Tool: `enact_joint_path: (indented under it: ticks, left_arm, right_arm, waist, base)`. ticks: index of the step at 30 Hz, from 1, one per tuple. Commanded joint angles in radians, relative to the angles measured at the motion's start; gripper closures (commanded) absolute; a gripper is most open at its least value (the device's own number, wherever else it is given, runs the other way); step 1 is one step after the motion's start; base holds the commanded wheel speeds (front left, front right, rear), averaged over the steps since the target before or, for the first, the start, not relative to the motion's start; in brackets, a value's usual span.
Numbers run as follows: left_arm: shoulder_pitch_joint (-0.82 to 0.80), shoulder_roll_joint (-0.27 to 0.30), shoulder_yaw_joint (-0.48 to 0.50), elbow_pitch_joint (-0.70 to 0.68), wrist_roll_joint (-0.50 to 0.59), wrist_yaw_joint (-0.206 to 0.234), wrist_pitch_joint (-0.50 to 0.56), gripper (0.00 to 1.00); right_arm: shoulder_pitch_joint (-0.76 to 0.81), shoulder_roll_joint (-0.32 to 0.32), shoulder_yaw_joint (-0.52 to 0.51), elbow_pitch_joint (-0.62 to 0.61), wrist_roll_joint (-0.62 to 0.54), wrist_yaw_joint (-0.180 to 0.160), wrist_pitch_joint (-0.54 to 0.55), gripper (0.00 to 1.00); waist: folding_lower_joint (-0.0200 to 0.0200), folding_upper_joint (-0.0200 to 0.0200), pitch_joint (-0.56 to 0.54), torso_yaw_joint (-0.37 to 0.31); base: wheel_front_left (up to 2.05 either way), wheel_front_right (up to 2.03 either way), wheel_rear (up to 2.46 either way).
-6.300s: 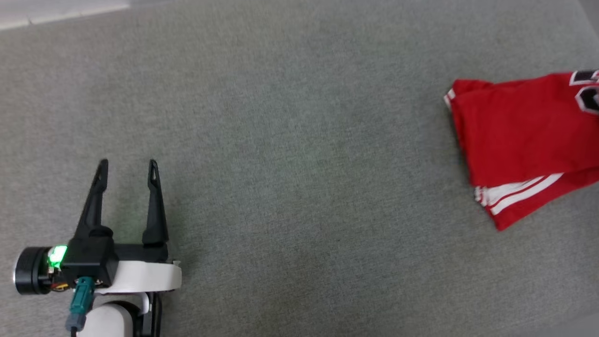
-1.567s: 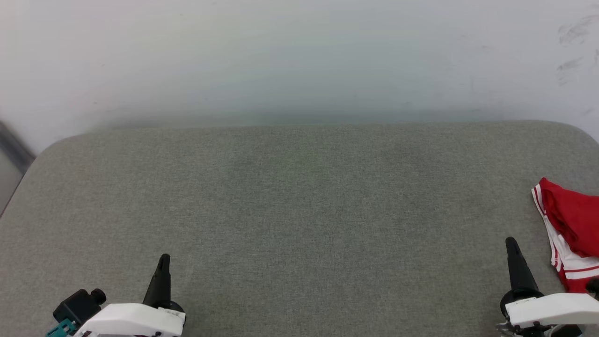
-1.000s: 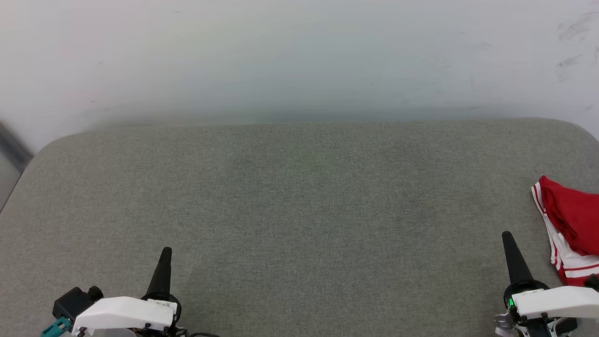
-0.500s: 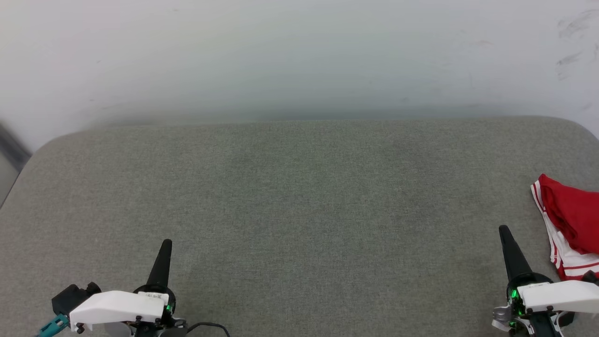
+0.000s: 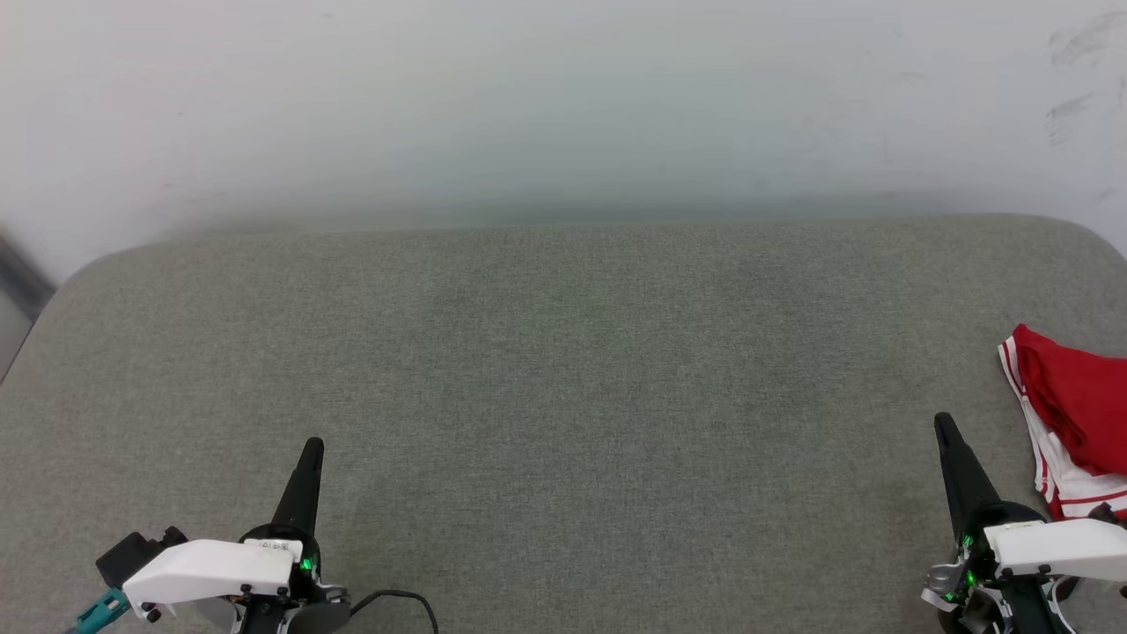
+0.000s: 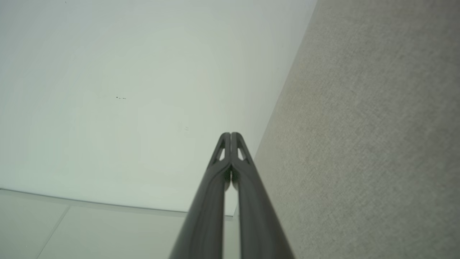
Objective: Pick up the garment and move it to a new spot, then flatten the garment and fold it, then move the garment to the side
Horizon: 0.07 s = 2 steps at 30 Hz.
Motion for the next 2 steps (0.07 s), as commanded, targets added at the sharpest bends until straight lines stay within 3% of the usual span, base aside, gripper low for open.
enact_joint_path:
  ticks: [1, 2]
  left_arm:
    - [-0.018, 0.001, 0.002, 0.000, -0.022, -0.006, 0.008, 1.00]
    - [-0.020, 0.001, 0.003, 0.000, -0.031, -0.006, 0.009, 1.00]
  right_arm:
    - [-0.017, 0.002, 0.001, -0.001, 0.023, 0.000, 0.007, 1.00]
    - [-0.018, 0.002, 0.001, 0.000, 0.031, 0.000, 0.009, 1.00]
  waist:
    - [0.0000, 0.0000, 0.001, 0.000]
    - [0.0000, 0.0000, 0.001, 0.000]
  base:
    - [0.00, 0.00, 0.00]
    - [0.00, 0.00, 0.00]
